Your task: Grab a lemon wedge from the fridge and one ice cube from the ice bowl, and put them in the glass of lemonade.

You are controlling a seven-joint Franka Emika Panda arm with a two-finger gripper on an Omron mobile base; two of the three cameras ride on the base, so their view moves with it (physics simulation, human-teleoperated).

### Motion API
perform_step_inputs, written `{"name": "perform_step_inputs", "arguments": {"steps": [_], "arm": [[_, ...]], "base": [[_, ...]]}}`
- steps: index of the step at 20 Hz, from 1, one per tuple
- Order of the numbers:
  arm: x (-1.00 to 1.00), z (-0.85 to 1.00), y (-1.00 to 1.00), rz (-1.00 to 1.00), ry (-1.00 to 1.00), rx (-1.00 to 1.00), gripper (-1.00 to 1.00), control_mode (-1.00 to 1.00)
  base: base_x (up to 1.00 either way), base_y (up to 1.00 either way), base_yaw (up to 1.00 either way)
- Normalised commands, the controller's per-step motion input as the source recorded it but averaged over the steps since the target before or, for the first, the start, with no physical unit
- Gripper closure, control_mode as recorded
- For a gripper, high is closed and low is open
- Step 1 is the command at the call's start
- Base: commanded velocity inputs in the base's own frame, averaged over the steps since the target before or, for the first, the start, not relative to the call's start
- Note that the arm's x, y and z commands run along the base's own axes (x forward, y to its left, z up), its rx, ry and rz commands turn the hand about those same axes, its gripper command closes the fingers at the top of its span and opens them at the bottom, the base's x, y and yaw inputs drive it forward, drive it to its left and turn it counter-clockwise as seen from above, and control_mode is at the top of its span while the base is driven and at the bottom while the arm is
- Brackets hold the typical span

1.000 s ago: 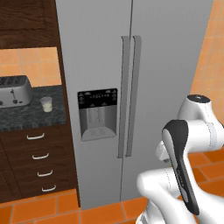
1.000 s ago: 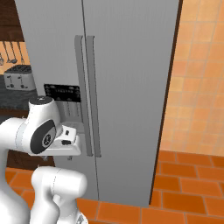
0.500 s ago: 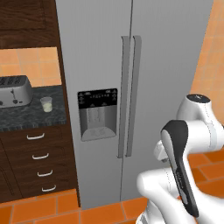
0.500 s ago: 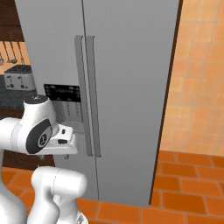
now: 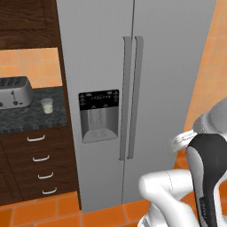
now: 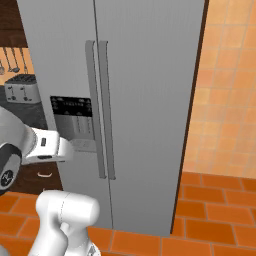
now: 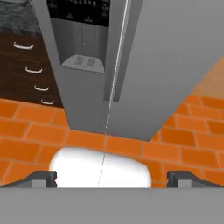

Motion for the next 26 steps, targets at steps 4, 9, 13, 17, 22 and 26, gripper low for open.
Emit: {"name": "perform_step_inputs", "arguments": {"steps": [4,9,13,17,22,26], "arm": [[0.00,0.79,-0.07,-0.08,-0.33,-0.01,-1.00,-1.00],[0.53,0.50,0.08,-0.32,-0.24,0.01,-1.00,-1.00],[0.68,0.14,0.02,-0.18,0.07,0.09,-1.00,-1.00],[1.00,-0.05,-0.49,0.10,0.48,0.14,-1.00,-1.00],[0.86,-0.19,-0.13,0.16,0.25,0.09,-1.00,-1.00],[0.66,-0.16,0.08,0.03,-0.01,0.01,-1.00,-1.00]], "base": [[0.00,0.00,0.00],[0.00,0.00,0.00],[0.00,0.00,0.00],[0.00,0.00,0.00],[0.00,0.00,0.00],[0.00,0.00,0.00]]}}
